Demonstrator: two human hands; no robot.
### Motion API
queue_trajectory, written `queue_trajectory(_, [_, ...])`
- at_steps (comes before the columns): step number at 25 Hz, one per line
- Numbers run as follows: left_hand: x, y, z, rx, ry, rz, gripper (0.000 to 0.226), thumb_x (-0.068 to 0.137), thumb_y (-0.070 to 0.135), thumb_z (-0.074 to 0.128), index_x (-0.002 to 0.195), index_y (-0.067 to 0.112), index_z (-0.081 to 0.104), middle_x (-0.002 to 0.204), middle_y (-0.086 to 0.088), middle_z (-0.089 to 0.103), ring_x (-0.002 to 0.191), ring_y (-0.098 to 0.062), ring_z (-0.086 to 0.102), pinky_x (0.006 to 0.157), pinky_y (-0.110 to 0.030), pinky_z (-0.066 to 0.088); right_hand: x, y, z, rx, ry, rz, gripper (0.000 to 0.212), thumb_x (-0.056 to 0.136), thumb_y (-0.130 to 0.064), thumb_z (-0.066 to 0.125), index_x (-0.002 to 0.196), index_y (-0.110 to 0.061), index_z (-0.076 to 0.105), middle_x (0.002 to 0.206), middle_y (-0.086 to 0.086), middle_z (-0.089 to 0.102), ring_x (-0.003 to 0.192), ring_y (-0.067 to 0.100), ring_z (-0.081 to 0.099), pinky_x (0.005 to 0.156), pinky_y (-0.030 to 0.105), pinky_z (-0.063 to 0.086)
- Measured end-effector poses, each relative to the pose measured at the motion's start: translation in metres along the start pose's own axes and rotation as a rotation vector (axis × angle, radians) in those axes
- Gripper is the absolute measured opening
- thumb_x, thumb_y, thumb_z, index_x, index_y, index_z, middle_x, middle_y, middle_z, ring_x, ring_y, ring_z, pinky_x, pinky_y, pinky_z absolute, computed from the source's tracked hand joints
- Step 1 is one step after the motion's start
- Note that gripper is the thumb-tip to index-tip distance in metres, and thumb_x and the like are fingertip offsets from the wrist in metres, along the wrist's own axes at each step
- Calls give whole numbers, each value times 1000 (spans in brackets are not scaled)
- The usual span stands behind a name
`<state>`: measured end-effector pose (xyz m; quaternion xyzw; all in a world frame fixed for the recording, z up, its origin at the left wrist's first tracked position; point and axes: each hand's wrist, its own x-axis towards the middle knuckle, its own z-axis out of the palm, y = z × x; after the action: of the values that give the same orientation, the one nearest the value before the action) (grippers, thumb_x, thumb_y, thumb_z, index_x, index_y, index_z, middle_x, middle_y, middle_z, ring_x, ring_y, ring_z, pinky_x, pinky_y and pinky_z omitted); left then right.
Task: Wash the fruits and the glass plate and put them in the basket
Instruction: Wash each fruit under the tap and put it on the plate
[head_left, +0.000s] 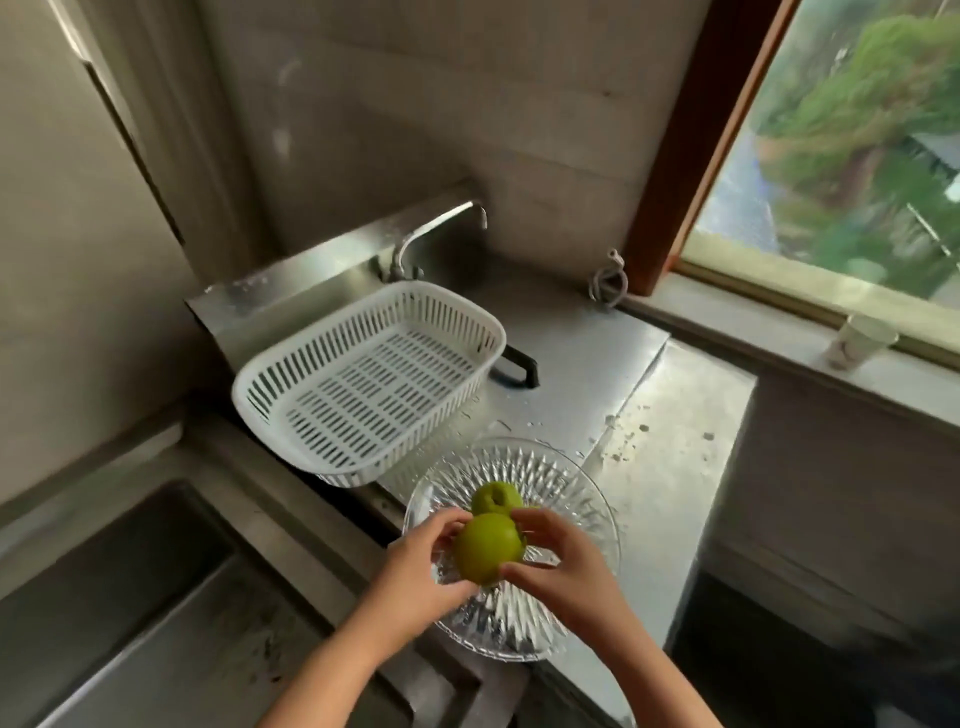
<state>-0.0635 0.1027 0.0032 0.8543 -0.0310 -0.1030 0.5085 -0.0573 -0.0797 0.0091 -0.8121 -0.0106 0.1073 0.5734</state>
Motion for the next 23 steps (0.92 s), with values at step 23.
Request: queue_trajectory(23, [18,-33,31,75,23,-63,66,65,15,76,124,29,50,123,4,57,112,-7,54,95,-17,44,14,45,10,-194,6,-140,58,59,-12,79,111,-17,53,105,-3,51,99,13,55,83,32,54])
